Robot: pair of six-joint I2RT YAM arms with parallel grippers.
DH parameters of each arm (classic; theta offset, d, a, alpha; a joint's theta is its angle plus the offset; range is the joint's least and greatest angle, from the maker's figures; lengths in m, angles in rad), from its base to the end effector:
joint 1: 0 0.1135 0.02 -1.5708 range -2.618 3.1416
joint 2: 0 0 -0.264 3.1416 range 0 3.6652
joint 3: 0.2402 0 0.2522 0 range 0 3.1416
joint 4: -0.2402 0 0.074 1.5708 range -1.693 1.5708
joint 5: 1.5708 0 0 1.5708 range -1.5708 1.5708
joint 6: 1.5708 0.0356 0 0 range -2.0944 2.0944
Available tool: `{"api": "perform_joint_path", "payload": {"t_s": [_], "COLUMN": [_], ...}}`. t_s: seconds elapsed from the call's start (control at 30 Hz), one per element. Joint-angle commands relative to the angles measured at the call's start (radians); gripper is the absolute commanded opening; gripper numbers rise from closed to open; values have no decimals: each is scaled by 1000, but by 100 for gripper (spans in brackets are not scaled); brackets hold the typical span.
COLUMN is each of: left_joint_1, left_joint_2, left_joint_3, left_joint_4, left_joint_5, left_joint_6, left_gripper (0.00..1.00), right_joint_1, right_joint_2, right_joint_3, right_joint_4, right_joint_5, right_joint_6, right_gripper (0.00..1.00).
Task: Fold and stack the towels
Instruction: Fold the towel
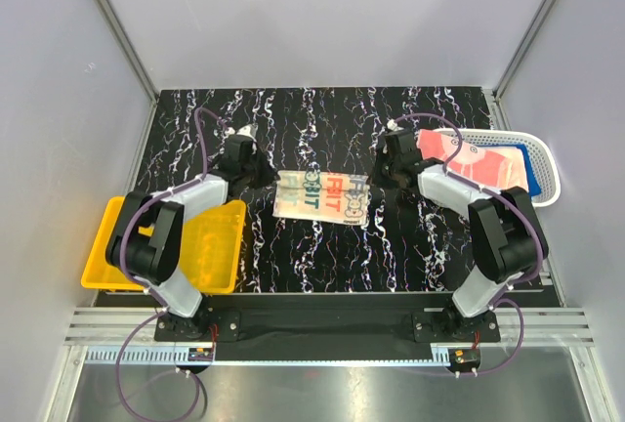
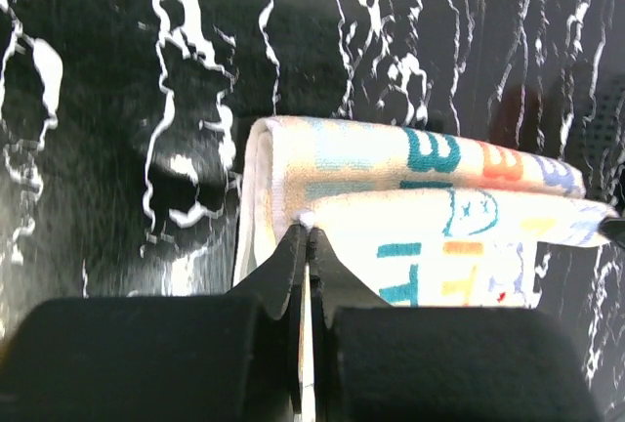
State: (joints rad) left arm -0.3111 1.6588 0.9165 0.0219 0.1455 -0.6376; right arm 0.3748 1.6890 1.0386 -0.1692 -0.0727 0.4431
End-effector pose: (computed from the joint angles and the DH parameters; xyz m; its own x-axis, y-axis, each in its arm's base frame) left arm 0.3282 -0.1109 0.1830 -0.7467 -0.3786 -0.5470 -0.0471 0.8503 -0.5242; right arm 0.3314 0.1332 0.1950 -0.7908 0.1484 -0.5938 -0.0799 0.9368 0.3406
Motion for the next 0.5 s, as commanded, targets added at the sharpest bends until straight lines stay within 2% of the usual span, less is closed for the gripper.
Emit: {"api": "perform_joint_path", "payload": {"t_s": [0.0,0.47], "left_joint_1": [-2,-10], "left_joint_2": [-86,-232], "left_joint_3": [-31,-125], "left_joint_4": [76,38], "left_joint_5": [-17,-21], "left_joint_6": [7,21], "left_gripper": [0,0], "right_joint_1": [15,41], "right_joint_2": [-89,-224], "right_joint_3": [-44,-130], "right_joint_4": [59,31], "right_joint_5": [-2,22], "right_joint_6": [31,51], "right_gripper": [0,0]}}
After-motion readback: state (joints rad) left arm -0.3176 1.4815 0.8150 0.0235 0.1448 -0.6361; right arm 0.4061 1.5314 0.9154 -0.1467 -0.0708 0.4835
